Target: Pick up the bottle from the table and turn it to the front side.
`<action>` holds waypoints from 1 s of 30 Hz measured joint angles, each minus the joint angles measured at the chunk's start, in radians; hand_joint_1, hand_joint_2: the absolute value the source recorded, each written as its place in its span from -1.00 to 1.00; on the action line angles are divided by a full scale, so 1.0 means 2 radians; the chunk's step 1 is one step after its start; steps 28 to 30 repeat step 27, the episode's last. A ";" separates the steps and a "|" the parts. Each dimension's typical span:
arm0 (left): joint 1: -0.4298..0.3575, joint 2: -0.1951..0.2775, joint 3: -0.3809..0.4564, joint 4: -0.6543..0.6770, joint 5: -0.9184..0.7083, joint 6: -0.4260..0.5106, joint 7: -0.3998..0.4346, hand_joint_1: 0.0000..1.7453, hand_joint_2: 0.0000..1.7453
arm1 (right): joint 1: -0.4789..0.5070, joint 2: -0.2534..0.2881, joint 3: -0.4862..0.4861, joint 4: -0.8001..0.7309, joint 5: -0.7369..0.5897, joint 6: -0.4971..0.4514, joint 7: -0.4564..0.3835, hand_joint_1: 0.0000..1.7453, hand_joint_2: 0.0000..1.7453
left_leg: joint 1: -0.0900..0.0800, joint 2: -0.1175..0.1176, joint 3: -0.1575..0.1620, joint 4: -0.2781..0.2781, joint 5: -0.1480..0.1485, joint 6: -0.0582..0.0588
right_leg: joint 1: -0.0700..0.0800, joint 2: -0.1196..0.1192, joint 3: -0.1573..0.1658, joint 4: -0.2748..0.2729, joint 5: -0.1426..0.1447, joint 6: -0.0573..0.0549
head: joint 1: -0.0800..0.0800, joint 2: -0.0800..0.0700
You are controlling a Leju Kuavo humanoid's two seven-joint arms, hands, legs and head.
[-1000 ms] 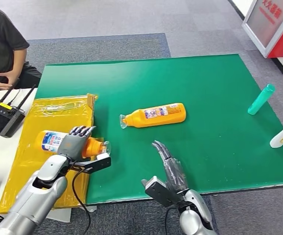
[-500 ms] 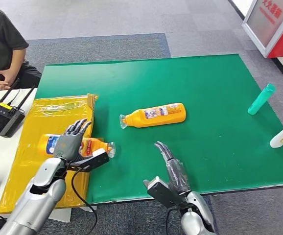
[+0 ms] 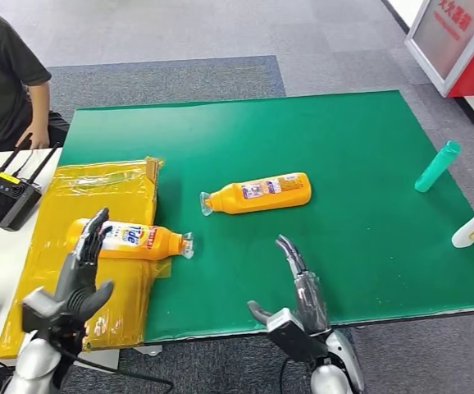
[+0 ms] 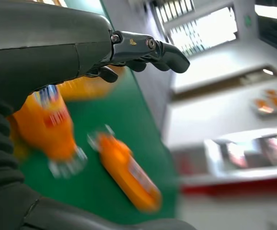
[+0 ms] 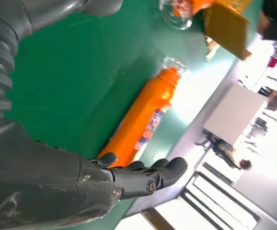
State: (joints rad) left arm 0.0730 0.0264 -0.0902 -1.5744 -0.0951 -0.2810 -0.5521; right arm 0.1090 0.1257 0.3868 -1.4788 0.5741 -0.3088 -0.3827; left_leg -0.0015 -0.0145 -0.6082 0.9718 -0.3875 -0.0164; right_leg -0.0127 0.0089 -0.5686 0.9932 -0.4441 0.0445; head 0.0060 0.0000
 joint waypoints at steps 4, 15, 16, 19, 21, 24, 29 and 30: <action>0.045 -0.030 0.048 -0.001 0.088 -0.125 -0.052 -1.00 1.00 | 0.022 -0.005 0.006 -0.025 -0.024 -0.023 -0.030 -1.00 1.00 | 0.000 0.000 0.000 0.000 -0.001 0.000 | 0.000 0.000 0.000 0.000 -0.001 0.000 | 0.000 0.000; 0.084 -0.090 0.095 0.022 0.029 -0.131 -0.062 -1.00 1.00 | 0.056 -0.015 0.029 -0.065 -0.036 -0.073 -0.043 -1.00 1.00 | 0.000 0.000 0.000 0.000 -0.001 0.000 | 0.000 0.000 0.001 0.000 -0.001 0.000 | 0.000 0.000; 0.085 -0.092 0.096 0.022 0.028 -0.130 -0.062 -1.00 1.00 | 0.058 -0.015 0.029 -0.066 -0.036 -0.073 -0.043 -1.00 1.00 | 0.000 0.000 0.001 0.000 -0.001 0.000 | 0.000 0.000 0.001 0.000 -0.001 0.000 | 0.000 0.000; 0.086 -0.097 0.100 0.024 0.026 -0.130 -0.062 -1.00 1.00 | 0.060 -0.016 0.030 -0.069 -0.037 -0.073 -0.044 -1.00 1.00 | 0.000 0.000 0.001 0.000 -0.001 0.000 | 0.000 0.000 0.001 0.000 -0.001 0.000 | 0.000 0.000; 0.087 -0.100 0.101 0.025 0.026 -0.130 -0.062 -1.00 1.00 | 0.060 -0.017 0.030 -0.071 -0.037 -0.073 -0.044 -1.00 1.00 | 0.000 0.000 0.001 0.000 -0.001 0.000 | 0.000 0.000 0.001 0.000 -0.001 0.000 | 0.000 0.000; 0.087 -0.102 0.102 0.026 0.025 -0.128 -0.062 -1.00 1.00 | 0.061 -0.018 0.032 -0.072 -0.038 -0.073 -0.045 -1.00 1.00 | 0.000 0.000 0.001 0.000 -0.001 0.000 | 0.000 0.000 0.001 0.000 -0.001 0.000 | 0.000 0.000; 0.087 -0.103 0.103 0.027 0.015 -0.113 -0.063 -1.00 1.00 | 0.061 -0.019 0.032 -0.073 -0.051 -0.072 -0.048 -1.00 1.00 | 0.000 0.000 0.001 0.000 -0.001 0.000 | 0.000 0.000 0.001 0.000 -0.001 0.000 | 0.000 0.000; 0.087 -0.103 0.103 0.027 0.015 -0.113 -0.063 -1.00 1.00 | 0.061 -0.019 0.032 -0.073 -0.051 -0.072 -0.048 -1.00 1.00 | 0.000 0.000 0.001 0.000 -0.001 0.000 | 0.000 0.000 0.001 0.000 -0.001 0.000 | 0.000 0.000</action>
